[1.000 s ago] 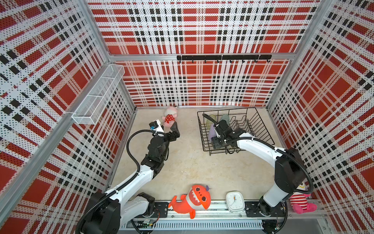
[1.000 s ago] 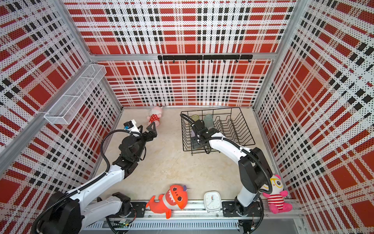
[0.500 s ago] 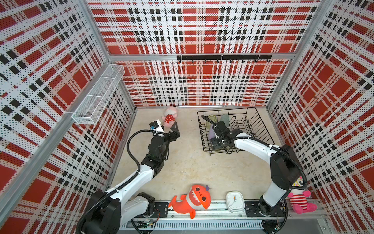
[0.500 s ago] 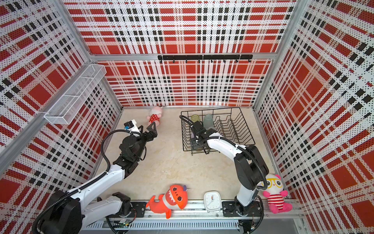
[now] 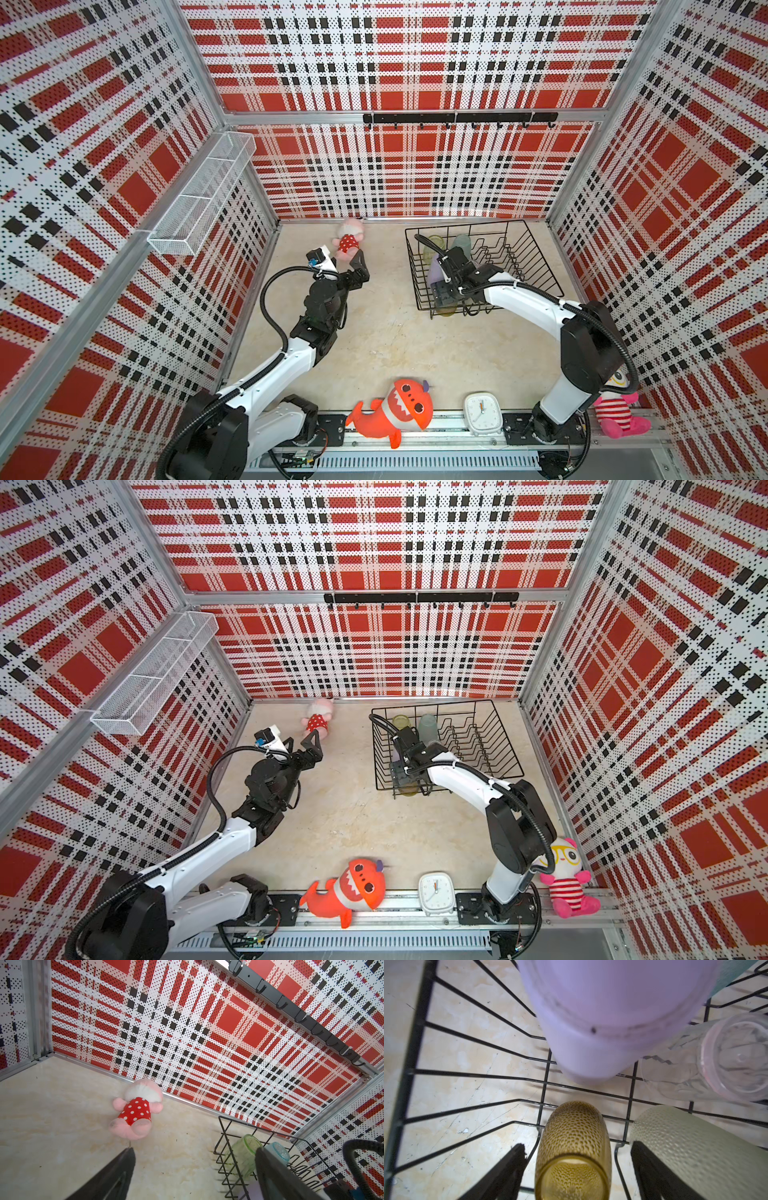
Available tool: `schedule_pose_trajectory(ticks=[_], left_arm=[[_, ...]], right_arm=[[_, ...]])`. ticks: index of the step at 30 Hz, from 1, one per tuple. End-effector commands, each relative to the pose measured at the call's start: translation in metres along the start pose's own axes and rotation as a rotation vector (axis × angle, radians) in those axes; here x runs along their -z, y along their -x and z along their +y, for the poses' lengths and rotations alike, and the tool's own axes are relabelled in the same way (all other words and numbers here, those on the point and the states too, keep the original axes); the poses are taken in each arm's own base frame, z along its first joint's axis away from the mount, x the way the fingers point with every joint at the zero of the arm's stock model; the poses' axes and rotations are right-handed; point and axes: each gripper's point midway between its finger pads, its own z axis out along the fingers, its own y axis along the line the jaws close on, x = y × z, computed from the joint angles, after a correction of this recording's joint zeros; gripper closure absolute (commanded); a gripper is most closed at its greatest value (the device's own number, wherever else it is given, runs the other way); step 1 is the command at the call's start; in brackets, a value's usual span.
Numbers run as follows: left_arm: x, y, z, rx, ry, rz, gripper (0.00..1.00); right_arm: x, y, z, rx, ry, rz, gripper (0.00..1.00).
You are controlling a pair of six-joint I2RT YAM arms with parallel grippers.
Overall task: Load the cups into the dish rack
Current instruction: 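Lower the gold cup into the rack slot with the right gripper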
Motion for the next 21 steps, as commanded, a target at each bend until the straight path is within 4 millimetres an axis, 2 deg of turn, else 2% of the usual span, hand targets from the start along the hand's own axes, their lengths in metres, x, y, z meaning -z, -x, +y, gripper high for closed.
schedule_pose_trajectory(ticks=[1,6,10,21], left_arm=[[0.001,0.0,0.007,-0.001,0.023,-0.01,0.07],[0.0,-0.002,0.008,0.002,0.025,-0.003,0.07],[-0.001,-0.005,0.008,0.003,0.027,0.004,0.07],[-0.005,-0.008,0.009,0.002,0.032,0.011,0.07]], right_arm=[[0.035,0.025,-0.001,0.003,0.006,-0.096,0.15],[0.06,0.038,-0.008,-0.003,-0.007,-0.158,0.15],[0.072,0.042,-0.01,-0.009,0.009,-0.178,0.15],[0.055,-0.003,0.007,-0.021,0.124,-0.011,0.19]])
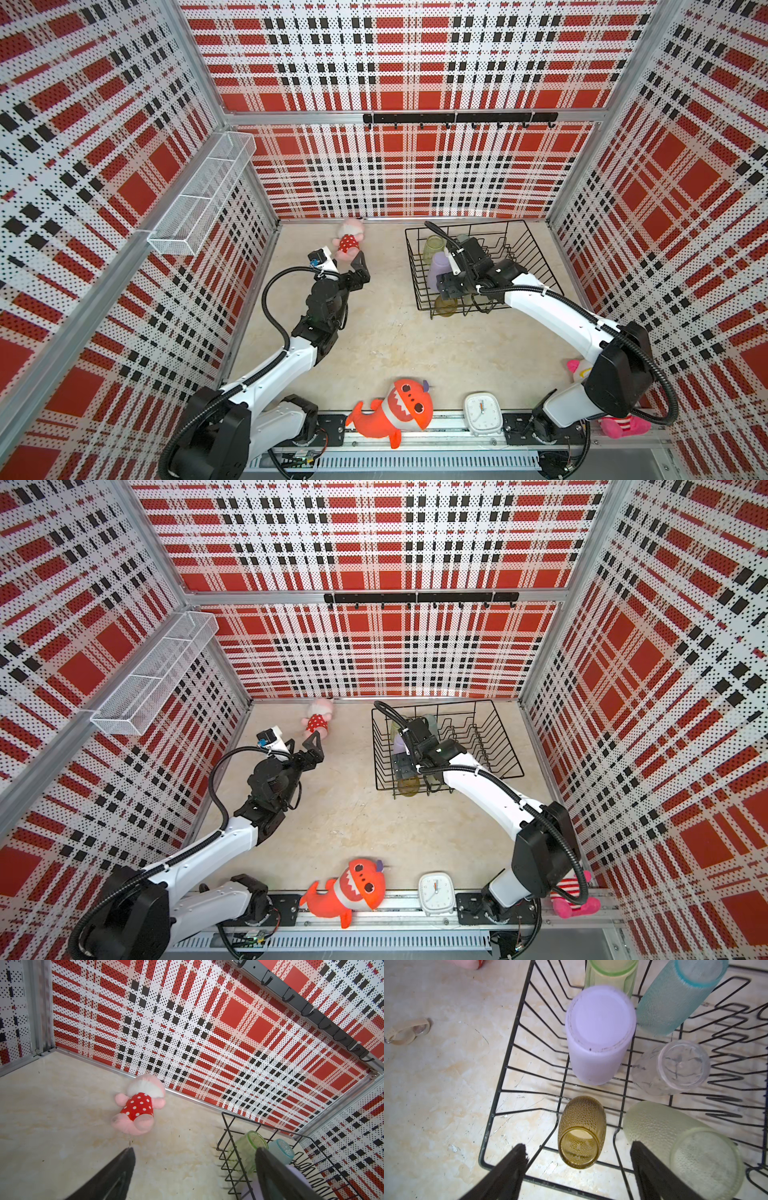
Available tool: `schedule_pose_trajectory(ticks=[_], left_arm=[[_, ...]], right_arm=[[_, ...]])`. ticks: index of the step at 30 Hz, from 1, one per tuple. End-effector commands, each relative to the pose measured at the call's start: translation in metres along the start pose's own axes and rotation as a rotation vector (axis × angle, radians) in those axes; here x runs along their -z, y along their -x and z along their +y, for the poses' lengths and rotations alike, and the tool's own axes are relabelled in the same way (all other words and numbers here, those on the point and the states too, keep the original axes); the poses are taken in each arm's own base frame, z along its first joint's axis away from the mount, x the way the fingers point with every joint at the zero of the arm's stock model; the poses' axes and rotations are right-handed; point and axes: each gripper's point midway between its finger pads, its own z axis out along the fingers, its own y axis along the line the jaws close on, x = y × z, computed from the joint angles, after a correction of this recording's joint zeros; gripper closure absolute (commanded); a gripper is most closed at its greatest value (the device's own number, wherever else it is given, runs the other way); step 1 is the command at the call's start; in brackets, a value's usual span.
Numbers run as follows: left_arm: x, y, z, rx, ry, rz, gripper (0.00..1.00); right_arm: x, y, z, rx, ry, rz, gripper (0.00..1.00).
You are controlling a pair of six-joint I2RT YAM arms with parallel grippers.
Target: Load the cups into the dish rack
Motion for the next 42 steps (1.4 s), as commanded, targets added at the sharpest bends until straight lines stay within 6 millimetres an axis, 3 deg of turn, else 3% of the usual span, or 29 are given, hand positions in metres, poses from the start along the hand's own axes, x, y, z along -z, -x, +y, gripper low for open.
schedule_pose_trajectory(ticks=[1,5,10,16,17,22,25,29,32,35,42], left_arm=[[-0.002,0.001,0.005,0.007,0.02,-0.007,0.07],[-0.003,0.001,0.005,0.01,0.018,-0.006,0.07],[-0.001,0.005,0.002,-0.015,0.008,-0.016,0.06],[0.004,0.015,0.004,-0.063,0.021,-0.047,0.02],[0.004,0.015,0.006,-0.086,0.039,-0.052,0.02],[0.002,0.012,0.023,-0.152,0.134,-0.048,0.02],[0.003,0.009,0.03,-0.19,0.172,-0.045,0.02],[0.005,0.007,0.038,-0.249,0.202,-0.04,0.02],[0.002,0.0,0.04,-0.303,0.187,-0.02,0.02],[-0.003,-0.007,0.043,-0.351,0.185,0.001,0.02],[-0.006,-0.004,0.059,-0.37,0.223,0.001,0.02]], right_arm=[[-0.003,-0.02,0.006,-0.016,0.048,0.072,0.21],[-0.012,-0.029,0.003,-0.023,0.031,0.106,0.29],[0.005,-0.01,-0.001,-0.022,0.015,0.013,0.27],[0.062,0.038,-0.037,-0.032,-0.153,-0.297,0.12],[0.074,0.045,-0.043,-0.04,-0.176,-0.366,0.01],[0.121,0.062,-0.084,-0.118,-0.276,-0.636,0.0],[0.143,0.056,-0.119,-0.222,-0.321,-0.758,0.0],[0.16,0.03,-0.168,-0.326,-0.365,-0.917,0.0],[0.157,0.003,-0.203,-0.363,-0.413,-0.999,0.0],[0.134,-0.023,-0.237,-0.419,-0.426,-0.942,0.0],[0.111,-0.05,-0.247,-0.394,-0.446,-0.987,0.0]])
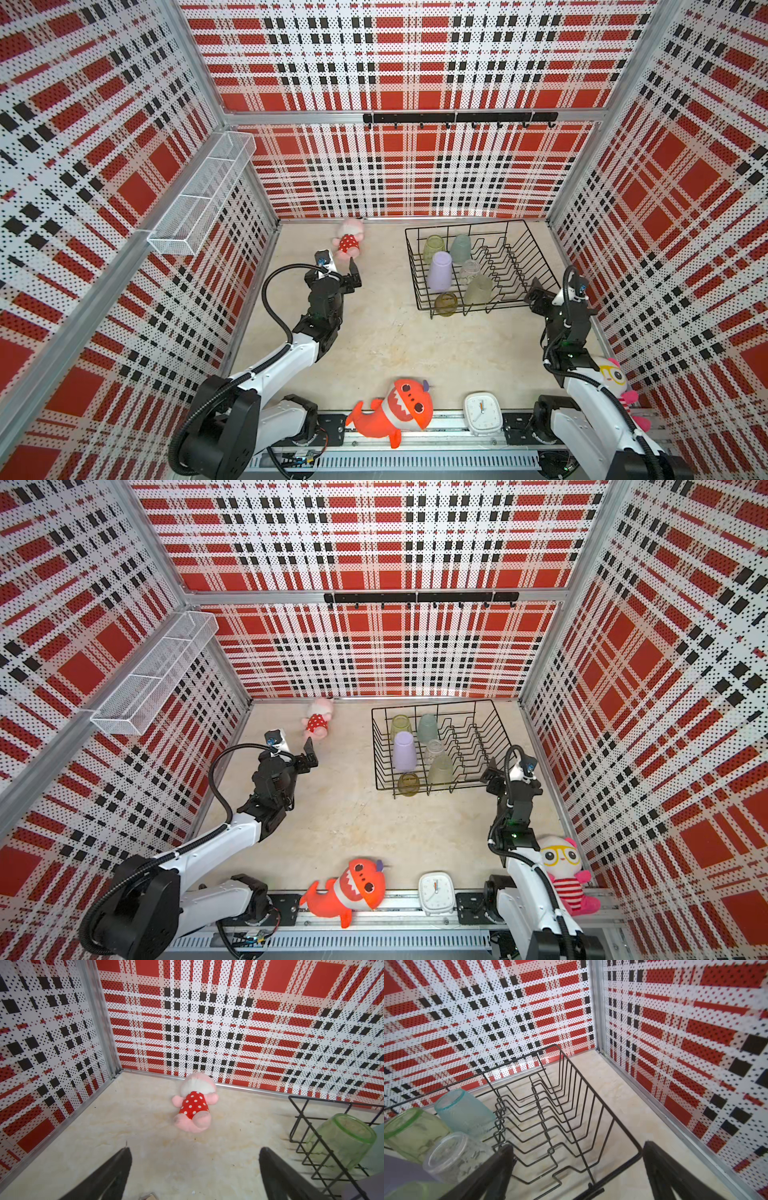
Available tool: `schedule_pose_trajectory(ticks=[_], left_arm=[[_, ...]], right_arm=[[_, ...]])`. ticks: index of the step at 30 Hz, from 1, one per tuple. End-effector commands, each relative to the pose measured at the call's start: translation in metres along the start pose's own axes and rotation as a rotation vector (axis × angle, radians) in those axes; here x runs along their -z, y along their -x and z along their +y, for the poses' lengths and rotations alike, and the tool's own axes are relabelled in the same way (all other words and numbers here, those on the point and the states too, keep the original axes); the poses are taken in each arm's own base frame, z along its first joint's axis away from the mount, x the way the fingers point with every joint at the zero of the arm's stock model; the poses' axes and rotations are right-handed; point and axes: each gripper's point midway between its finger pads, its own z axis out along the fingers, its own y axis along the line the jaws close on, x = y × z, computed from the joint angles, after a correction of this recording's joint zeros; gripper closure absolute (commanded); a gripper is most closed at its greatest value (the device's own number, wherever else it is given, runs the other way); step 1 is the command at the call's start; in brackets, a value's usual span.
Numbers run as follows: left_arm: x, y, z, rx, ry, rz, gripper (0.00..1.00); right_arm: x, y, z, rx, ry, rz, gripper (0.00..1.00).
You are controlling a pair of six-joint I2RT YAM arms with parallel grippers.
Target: Load the cups into the dish rack
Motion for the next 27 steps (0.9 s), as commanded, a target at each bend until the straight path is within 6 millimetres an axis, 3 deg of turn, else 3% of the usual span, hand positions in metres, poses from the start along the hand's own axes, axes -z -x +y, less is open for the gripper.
schedule_pose_trajectory(ticks=[1,7,13,17,27], left_arm=[[0.0,0.004,0.009,-0.013,0.015,-0.028,0.02],[0.002,0.003,0.021,0.001,0.045,-0.045,0.02],[-0.003,-0.001,0.028,0.029,0.063,-0.037,0.02],[-0.004,-0.007,0.029,0.038,0.057,-0.022,0.02],[0.0,-0.01,0.033,0.032,0.067,-0.022,0.02]], right_arm=[[0.001,0.026,0.013,-0.024,0.074,-0.105,0.0],[-0.008,-0.015,0.024,-0.152,0.102,0.182,0.0],[-0.012,-0.034,0.041,-0.349,0.15,0.355,0.0],[-0.016,-0.038,0.055,-0.391,0.211,0.418,0.0],[-0.02,-0.025,0.074,-0.406,0.305,0.428,0.07]])
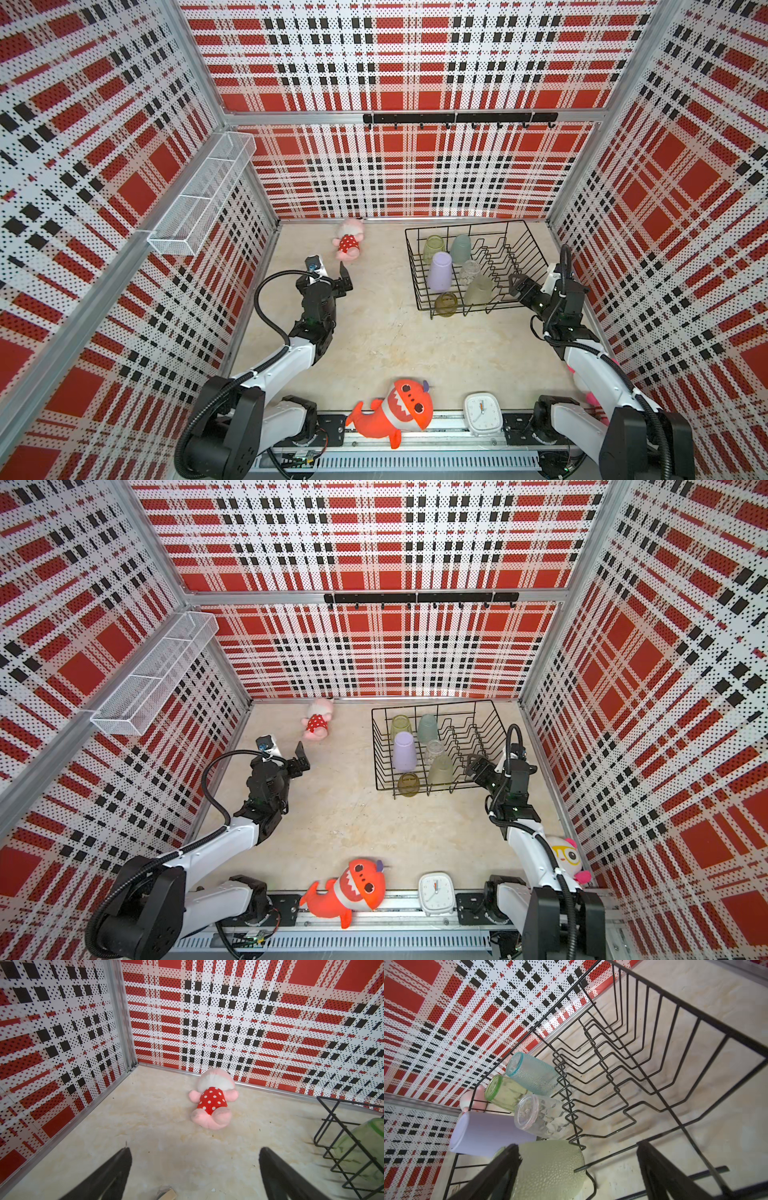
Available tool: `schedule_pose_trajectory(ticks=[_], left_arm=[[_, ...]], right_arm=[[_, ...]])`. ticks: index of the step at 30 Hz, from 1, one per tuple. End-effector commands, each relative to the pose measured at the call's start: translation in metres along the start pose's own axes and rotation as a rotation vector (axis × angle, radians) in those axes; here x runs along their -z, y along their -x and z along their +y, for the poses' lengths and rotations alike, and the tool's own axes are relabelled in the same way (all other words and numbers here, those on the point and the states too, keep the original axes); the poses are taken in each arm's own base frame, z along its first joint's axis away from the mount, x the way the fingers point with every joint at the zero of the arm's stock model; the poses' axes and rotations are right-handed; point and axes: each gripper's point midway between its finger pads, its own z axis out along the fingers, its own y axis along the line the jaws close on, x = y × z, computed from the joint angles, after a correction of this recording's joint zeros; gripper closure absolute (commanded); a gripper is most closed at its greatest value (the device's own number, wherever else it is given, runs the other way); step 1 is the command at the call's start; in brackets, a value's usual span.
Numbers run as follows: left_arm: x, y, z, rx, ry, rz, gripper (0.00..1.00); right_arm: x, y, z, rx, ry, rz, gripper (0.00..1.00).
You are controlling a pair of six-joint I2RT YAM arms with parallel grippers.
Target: Load the cups into the dish rack
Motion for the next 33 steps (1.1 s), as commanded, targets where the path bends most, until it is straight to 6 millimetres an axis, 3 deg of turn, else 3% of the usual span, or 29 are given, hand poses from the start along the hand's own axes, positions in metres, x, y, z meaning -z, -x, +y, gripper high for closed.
schedule_pose_trajectory(ticks=[1,7,12,17,21,33], left_arm=[[0.002,0.006,0.004,0.012,0.007,-0.027,0.02],[0.002,0.003,0.006,0.009,0.014,-0.026,0.02],[0.002,0.0,0.007,0.003,0.016,-0.019,0.02],[0.002,0.001,0.008,0.003,0.015,-0.026,0.02],[0.0,-0.002,0.006,0.01,0.006,-0.02,0.02],[0.003,-0.003,0.005,0.022,-0.012,-0.021,0.02]], right_arm=[[0.002,0.005,0.006,-0.029,0.013,0.015,0.01],[0.017,0.015,0.0,0.057,-0.087,0.022,0.0],[0.027,-0.004,-0.025,0.116,-0.196,0.096,0.0],[0.039,-0.023,-0.036,0.006,-0.285,0.206,0.0],[0.04,-0.02,-0.028,-0.009,-0.244,0.181,0.0],[0.005,-0.001,0.016,-0.019,-0.003,0.187,0.0]])
